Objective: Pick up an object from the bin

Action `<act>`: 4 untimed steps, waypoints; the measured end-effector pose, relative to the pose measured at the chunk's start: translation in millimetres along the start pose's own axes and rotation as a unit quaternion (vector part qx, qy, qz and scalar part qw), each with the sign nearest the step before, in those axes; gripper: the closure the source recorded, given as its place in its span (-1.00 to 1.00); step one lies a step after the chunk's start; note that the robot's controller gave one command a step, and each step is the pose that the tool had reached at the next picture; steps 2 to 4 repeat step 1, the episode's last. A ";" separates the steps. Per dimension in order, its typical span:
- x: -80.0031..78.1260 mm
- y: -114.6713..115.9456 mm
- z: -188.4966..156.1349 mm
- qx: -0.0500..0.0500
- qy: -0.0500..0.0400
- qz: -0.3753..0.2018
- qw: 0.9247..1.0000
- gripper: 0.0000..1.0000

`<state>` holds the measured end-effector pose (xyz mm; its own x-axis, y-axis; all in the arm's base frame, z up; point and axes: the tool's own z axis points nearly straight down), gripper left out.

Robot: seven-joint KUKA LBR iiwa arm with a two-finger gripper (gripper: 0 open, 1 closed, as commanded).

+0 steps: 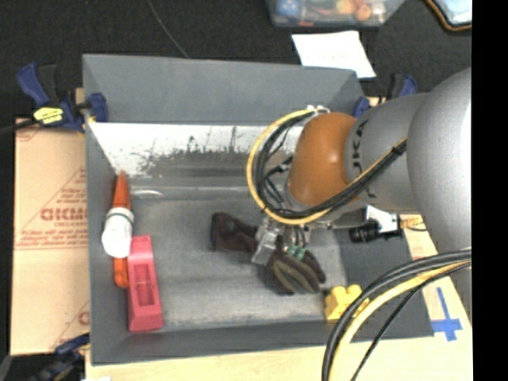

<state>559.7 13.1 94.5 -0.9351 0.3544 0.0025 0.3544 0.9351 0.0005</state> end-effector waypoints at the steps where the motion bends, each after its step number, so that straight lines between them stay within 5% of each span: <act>1: -1.8 0.5 -24.1 -0.001 -0.003 -0.001 1.000 1.00; 4: -1.8 0.5 -24.1 -0.001 -0.003 -0.001 1.000 1.00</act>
Offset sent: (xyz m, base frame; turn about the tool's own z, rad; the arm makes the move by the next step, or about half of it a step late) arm 0.0018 -0.0003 0.0980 -0.0017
